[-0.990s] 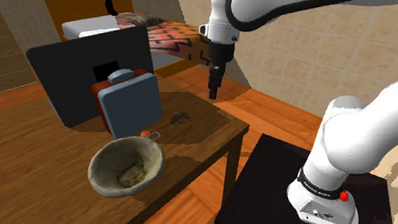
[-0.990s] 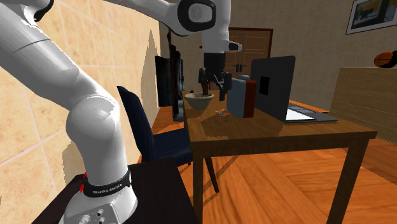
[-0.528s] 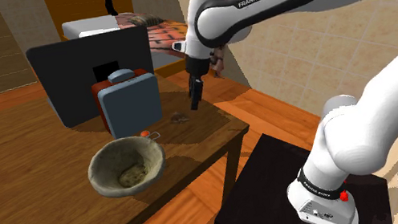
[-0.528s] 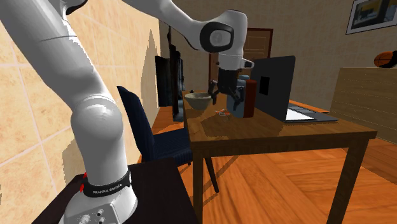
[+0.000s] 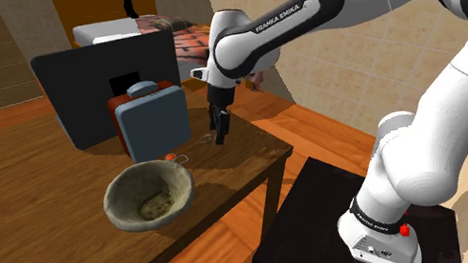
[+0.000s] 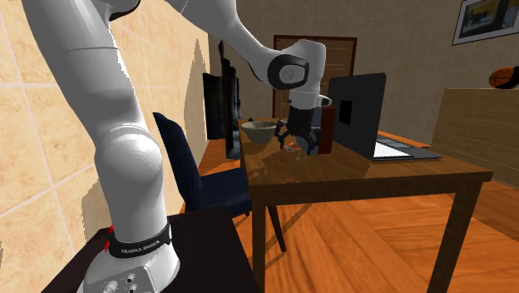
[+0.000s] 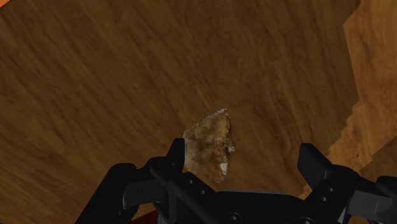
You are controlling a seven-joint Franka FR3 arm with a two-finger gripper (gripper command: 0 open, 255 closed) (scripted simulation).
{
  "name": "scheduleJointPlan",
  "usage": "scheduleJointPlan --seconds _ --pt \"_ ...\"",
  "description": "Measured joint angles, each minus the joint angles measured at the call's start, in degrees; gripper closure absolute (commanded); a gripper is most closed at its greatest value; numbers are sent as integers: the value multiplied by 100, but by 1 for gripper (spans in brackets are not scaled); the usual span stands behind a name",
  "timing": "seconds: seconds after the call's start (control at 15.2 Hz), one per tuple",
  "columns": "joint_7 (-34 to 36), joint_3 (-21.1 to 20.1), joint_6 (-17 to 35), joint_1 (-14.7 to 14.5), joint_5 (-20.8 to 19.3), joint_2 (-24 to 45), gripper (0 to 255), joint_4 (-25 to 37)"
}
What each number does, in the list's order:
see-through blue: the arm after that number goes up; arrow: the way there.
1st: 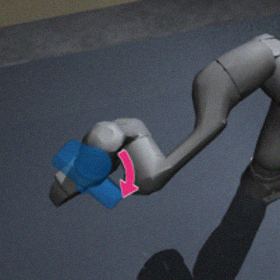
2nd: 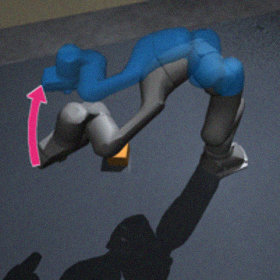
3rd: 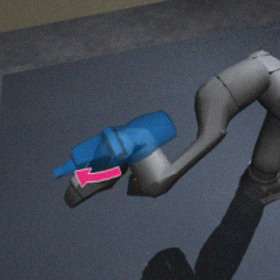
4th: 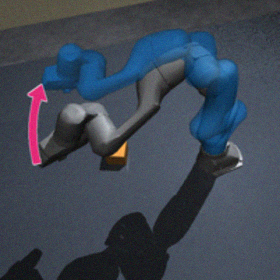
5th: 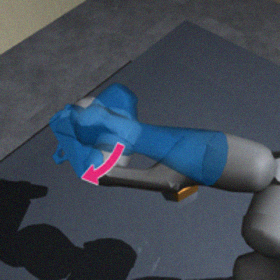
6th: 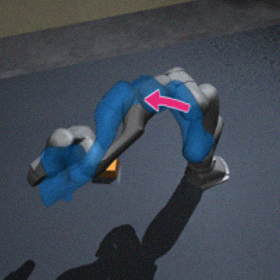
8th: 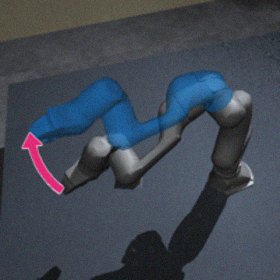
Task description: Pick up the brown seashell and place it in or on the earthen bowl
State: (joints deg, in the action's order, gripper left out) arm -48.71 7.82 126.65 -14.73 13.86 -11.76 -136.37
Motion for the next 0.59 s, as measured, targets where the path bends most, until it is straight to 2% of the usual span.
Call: scheduleJointPlan --seconds 0.53,0.59 --pt "-28 -19 185 -30 56 109 0 -71" --pt "-28 -19 185 -30 56 109 255 -71"
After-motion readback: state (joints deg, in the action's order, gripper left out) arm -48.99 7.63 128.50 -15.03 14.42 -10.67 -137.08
